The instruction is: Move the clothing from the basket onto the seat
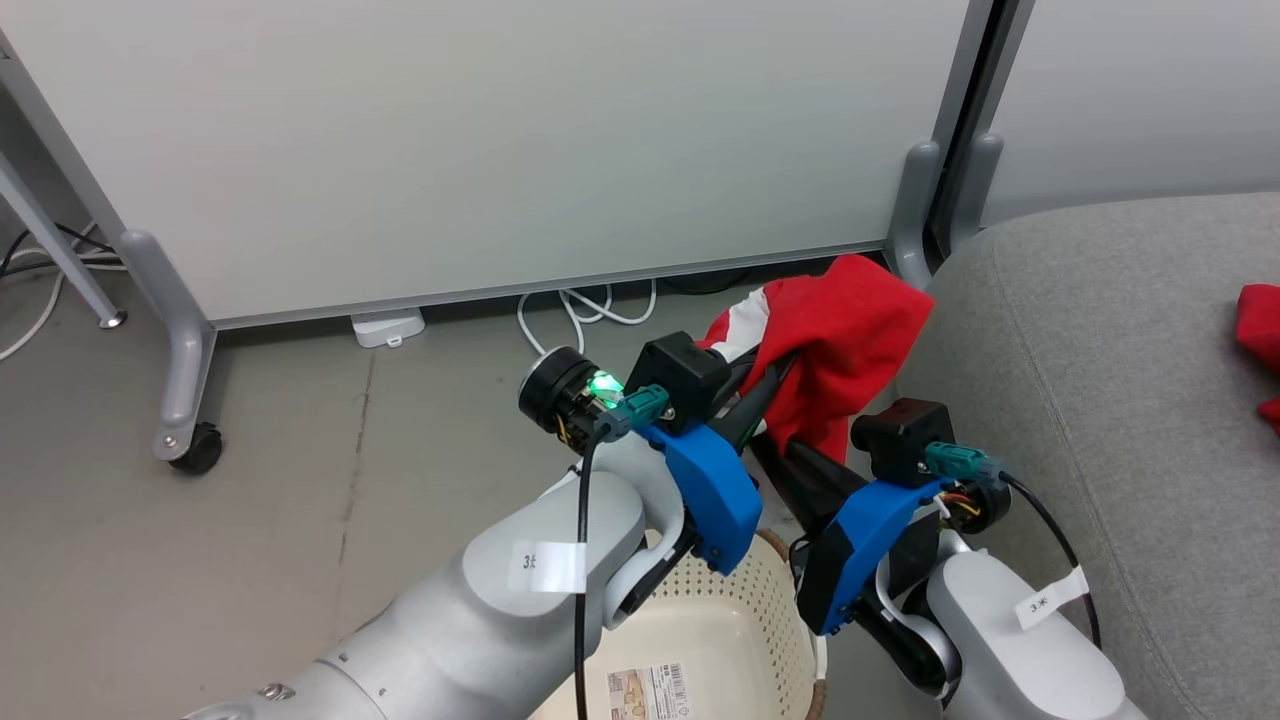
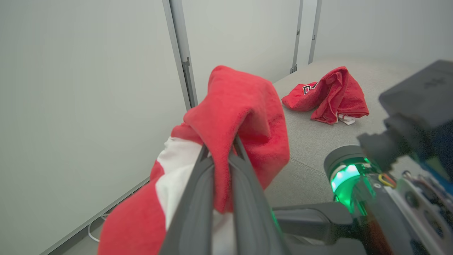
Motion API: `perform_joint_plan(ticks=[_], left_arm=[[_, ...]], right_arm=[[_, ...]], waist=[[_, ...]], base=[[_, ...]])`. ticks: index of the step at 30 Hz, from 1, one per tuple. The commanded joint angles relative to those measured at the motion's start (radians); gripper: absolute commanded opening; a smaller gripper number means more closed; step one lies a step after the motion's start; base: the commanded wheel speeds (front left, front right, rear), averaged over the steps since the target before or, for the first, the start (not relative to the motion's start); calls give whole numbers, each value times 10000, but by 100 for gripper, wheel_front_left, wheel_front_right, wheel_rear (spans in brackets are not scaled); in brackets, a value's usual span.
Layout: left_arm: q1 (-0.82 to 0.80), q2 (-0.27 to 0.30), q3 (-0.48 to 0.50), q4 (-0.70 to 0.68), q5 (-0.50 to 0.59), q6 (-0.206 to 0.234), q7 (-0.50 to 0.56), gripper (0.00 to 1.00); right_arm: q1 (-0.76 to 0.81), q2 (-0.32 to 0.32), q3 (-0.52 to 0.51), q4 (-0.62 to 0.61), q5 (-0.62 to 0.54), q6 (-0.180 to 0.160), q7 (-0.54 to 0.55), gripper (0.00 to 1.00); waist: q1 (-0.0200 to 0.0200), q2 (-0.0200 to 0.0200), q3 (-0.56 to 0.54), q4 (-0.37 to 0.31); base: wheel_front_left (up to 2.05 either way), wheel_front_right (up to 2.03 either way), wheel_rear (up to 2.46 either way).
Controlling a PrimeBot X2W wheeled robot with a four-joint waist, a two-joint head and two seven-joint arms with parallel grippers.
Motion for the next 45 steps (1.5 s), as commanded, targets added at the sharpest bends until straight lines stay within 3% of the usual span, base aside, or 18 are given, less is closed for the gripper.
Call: perform_joint_plan(ticks=[1, 26, 27, 30, 31, 32, 40, 45], left_arm=[[-138, -3, -25, 0, -45, -14, -54, 0], [14, -2, -123, 191, -182, 34, -88, 0], [14, -2, -111, 183, -172, 53, -89, 5], [20, -2, -91, 177, -119, 97, -88, 41], [20, -2, -88, 176, -106, 103, -88, 81], [9, -2, -75, 165, -68, 108, -88, 100], [133, 0, 214, 59, 235, 242, -87, 100], [668, 278, 975, -288, 680, 370, -86, 100]], right_arm=[[-173, 47, 46, 175, -47, 5, -130, 0], [-291, 124, 302, 798, 107, 5, -449, 0], [-291, 123, 308, 803, 112, 5, -454, 0], [-291, 114, 316, 822, 104, 5, -469, 0], [-294, 107, 312, 821, 105, 5, -474, 0], [-298, 97, 308, 825, 106, 5, -480, 0], [-316, 63, 286, 831, 58, 5, -504, 0], [-309, 55, 238, 779, 27, 5, -534, 0]], waist=[[-1, 0, -35, 4], [-1, 0, -284, -119], [-1, 0, -285, -118], [-1, 0, -290, -118], [-1, 0, -289, -116], [-1, 0, -288, -114], [-1, 0, -254, -116], [-1, 0, -189, -150]], base=[[0, 0, 0], [0, 0, 0], [0, 0, 0], [0, 0, 0], [0, 0, 0], [0, 0, 0], [0, 0, 0], [0, 0, 0]])
